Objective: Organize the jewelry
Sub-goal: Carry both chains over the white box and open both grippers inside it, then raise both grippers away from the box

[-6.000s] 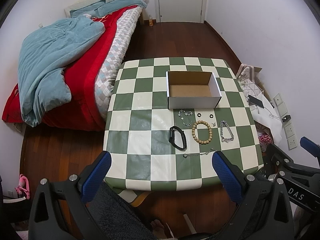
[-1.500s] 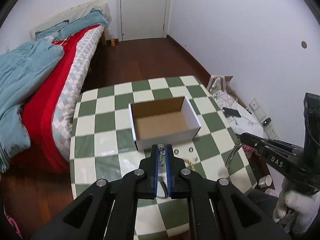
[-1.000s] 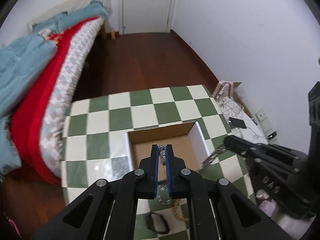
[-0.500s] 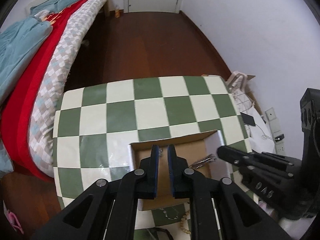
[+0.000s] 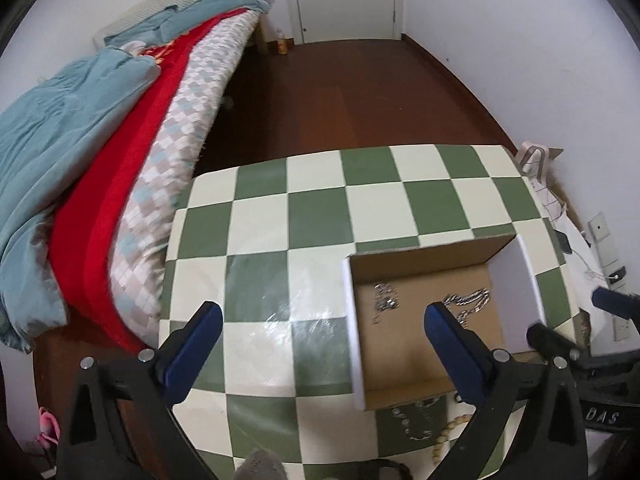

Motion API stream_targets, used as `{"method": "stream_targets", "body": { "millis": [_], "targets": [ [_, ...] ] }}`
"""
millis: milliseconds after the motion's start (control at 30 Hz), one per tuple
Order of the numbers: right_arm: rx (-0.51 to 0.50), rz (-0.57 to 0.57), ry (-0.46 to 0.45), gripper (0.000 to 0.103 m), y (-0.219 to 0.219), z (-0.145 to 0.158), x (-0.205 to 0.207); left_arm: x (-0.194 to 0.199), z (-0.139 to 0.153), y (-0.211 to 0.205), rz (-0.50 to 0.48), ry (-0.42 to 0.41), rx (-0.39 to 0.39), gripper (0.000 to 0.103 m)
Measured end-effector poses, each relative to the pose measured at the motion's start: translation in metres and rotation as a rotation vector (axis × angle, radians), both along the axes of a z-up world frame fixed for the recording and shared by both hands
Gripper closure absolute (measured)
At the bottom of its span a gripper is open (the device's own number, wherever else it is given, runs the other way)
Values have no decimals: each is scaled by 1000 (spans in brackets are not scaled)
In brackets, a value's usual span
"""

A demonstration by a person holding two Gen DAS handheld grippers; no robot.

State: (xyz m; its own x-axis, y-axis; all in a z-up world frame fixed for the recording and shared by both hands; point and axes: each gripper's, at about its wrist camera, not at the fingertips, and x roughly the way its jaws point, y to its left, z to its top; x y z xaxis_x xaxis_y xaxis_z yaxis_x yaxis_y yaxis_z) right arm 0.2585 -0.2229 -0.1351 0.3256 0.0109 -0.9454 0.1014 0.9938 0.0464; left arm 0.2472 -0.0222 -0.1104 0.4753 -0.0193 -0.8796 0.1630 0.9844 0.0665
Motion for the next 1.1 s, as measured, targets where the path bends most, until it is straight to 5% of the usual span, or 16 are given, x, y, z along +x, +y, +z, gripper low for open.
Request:
{"method": "stream_targets", "body": {
  "millis": [67, 400, 1100],
  "targets": [
    [-21, 2, 17, 0, 3, -8, -7, -6, -3, 4, 11, -2, 0, 0],
    [-91, -26, -7, 0, 13, -20, -43, -39, 11, 16, 45, -70, 13, 0],
    [-183, -60, -263, 0, 28, 77, -140, -136, 80, 21, 26, -233, -33, 0]
  ]
}}
